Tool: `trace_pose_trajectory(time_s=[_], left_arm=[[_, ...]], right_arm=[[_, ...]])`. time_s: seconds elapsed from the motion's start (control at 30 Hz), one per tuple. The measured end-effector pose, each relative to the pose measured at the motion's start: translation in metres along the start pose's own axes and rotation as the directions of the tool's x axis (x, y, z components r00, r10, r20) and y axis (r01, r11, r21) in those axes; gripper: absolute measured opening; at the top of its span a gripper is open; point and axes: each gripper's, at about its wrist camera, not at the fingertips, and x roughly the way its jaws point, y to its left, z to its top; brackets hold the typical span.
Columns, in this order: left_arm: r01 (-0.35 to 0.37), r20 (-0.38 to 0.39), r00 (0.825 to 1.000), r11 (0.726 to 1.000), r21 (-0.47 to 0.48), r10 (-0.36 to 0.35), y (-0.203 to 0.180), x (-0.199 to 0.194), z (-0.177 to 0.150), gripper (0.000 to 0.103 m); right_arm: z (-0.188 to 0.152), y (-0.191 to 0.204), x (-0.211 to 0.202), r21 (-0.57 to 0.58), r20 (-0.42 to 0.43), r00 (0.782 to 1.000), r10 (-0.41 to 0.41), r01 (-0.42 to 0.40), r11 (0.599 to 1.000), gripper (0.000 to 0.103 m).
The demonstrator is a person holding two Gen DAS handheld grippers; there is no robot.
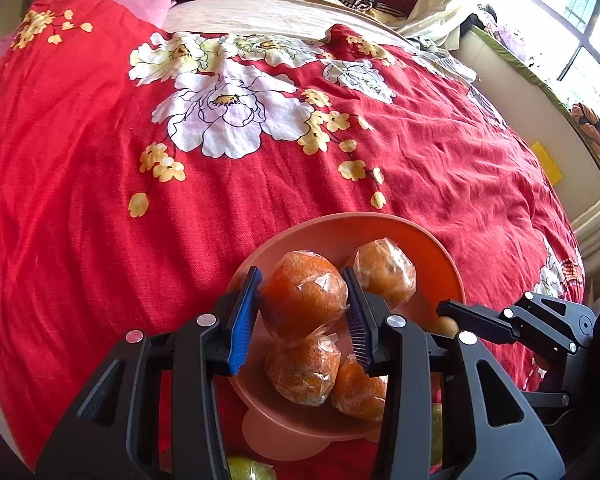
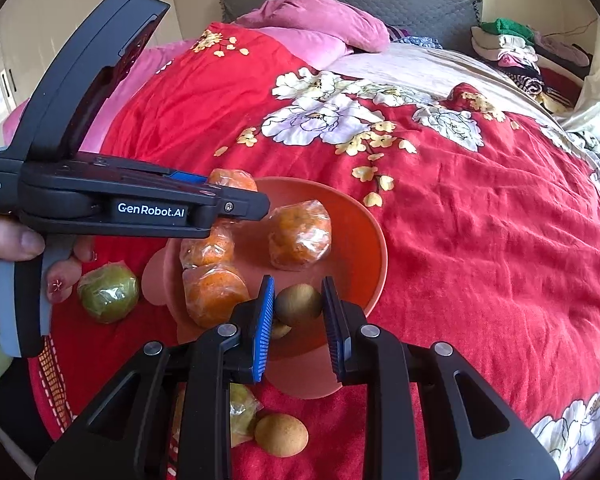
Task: Organize fruits
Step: 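Open the left tool to release the bagged orange while the right tool drops the brown fruit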
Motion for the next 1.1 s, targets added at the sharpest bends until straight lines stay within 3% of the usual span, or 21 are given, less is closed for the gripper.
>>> trace_pose_trajectory(time_s=[0.43,0.77,1.1], left_arm=[[0.001,-0.007,1.0,1.0,0.0,-0.001,-0.001,0.002,-0.002,0.033],[-0.002,-0.01,1.0,1.0,-0.003,0.002,-0.002,0.003,-0.001,0.033],[-0.003,0.0,1.0,1.0,0.0,0.003,-0.006,-0.002,-0.003,0.035]], right_arm=[[-0.003,-0.007,-0.016,0.048,0.037,0.999,0.003,-0.005,0.999,0.045],[-0.008,-0.013,-0.025,0.073,0.048,0.999,-0.007,0.003,0.997,0.048],[-0.008,-0.013,-0.031,0.081,0.062,0.998,-0.016,0.011,0.997,0.058]])
